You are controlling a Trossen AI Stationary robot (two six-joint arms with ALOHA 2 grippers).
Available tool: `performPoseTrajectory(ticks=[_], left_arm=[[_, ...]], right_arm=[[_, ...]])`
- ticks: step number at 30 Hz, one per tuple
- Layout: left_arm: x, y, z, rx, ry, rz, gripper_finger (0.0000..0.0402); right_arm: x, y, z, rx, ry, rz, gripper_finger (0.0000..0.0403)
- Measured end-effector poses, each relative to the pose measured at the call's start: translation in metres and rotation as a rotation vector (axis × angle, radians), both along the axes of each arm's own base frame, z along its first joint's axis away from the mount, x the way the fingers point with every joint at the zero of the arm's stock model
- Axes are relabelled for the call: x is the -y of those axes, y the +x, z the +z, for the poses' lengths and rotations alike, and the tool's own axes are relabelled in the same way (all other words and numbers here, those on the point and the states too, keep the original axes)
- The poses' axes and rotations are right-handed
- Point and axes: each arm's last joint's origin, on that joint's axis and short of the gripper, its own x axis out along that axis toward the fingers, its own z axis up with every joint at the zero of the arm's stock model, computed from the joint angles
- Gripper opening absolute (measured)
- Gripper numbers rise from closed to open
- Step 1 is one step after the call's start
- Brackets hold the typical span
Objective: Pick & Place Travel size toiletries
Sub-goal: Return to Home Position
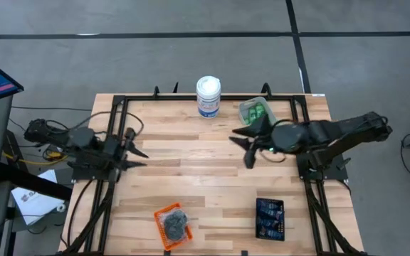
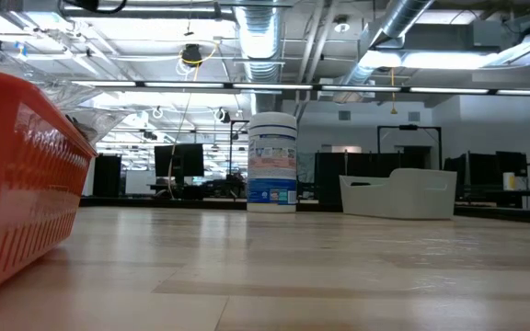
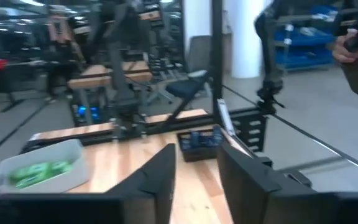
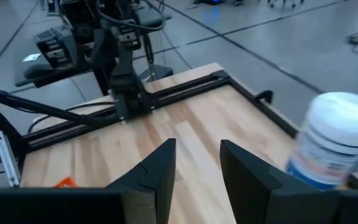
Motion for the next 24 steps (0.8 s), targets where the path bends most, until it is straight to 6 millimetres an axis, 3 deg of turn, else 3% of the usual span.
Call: performPoseTrajectory(ticks=[4,8,14,24], left_arm=[[-0.009,-0.019,-0.001,0.004,-0.025,0.086,0.0063],[-0.015,-0.034,-0.006,-0.023,-0.039,0.115,0.0009],[-0.019,-0.045,-0.014,-0.017,-0.069,0.116,0.0002],[-0.016,-0.035,-0.050,0.002,-0.096,0.121,0.0001]], right_arm=[[0.006,-0.029,0.000,-0.010,-0.041,-0.044,0.0118],[0.004,-0.052,-0.022,-0.027,-0.059,-0.021,0.0118],[-0.001,-0.078,-0.065,0.067,-0.028,0.051,0.0118],[0.009,-0.111,-0.121,0.354,0.009,0.084,0.0095]])
